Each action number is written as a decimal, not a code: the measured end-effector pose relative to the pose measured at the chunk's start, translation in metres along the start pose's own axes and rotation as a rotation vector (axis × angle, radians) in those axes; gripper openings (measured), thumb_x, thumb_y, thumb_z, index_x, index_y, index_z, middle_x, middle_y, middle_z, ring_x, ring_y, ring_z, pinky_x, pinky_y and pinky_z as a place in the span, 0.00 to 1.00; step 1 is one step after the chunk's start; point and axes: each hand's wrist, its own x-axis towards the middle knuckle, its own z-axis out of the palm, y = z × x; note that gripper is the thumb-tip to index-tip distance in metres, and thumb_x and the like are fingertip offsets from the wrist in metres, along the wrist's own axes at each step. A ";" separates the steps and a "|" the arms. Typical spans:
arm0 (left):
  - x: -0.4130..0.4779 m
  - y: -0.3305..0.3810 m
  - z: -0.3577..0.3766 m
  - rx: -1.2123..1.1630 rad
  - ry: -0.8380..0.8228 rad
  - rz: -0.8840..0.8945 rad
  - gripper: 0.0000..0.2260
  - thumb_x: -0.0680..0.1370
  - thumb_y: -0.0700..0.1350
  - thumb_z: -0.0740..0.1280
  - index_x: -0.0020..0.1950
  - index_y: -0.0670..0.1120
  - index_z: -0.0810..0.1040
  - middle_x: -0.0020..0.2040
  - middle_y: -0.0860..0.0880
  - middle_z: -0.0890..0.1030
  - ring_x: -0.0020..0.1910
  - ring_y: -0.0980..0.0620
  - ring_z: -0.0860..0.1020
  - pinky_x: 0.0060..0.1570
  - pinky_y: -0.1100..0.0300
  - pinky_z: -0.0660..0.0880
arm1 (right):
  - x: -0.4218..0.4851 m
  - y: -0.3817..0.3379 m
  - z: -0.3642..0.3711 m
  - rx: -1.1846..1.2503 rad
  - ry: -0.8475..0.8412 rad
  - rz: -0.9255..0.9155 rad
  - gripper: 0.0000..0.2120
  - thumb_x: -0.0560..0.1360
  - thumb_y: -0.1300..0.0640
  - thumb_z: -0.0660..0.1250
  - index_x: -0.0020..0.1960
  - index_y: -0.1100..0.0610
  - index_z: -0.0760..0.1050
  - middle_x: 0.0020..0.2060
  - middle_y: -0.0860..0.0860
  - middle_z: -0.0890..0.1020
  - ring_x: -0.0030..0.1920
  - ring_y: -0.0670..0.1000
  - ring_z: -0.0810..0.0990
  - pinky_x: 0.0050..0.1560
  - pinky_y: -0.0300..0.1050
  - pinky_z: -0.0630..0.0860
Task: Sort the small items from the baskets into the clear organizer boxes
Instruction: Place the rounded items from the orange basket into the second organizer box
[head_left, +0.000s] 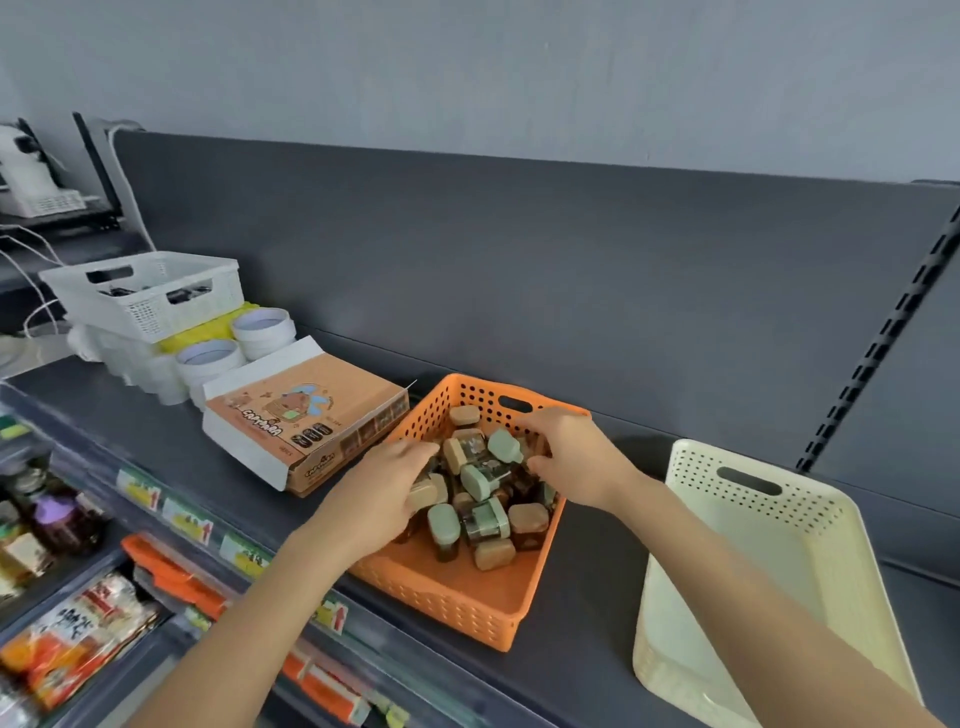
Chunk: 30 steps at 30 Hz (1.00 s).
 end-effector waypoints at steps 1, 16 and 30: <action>0.005 -0.003 0.000 0.010 -0.052 0.005 0.31 0.77 0.40 0.66 0.76 0.52 0.57 0.74 0.54 0.62 0.72 0.54 0.62 0.69 0.57 0.64 | 0.007 0.002 0.003 -0.013 -0.022 -0.027 0.17 0.73 0.68 0.62 0.61 0.62 0.74 0.54 0.58 0.79 0.52 0.58 0.77 0.52 0.55 0.75; 0.047 -0.032 -0.001 -0.143 -0.234 0.173 0.23 0.73 0.43 0.69 0.64 0.57 0.69 0.59 0.63 0.68 0.60 0.60 0.70 0.55 0.64 0.71 | 0.059 0.012 0.040 -0.076 -0.130 0.013 0.25 0.69 0.67 0.64 0.64 0.49 0.73 0.57 0.47 0.79 0.58 0.50 0.76 0.55 0.45 0.75; 0.056 -0.031 0.011 -0.407 -0.043 0.279 0.25 0.73 0.46 0.72 0.67 0.58 0.67 0.59 0.61 0.72 0.57 0.62 0.70 0.55 0.68 0.68 | 0.006 -0.019 0.040 0.139 0.352 0.365 0.20 0.71 0.57 0.71 0.62 0.52 0.72 0.52 0.45 0.75 0.50 0.43 0.72 0.43 0.29 0.68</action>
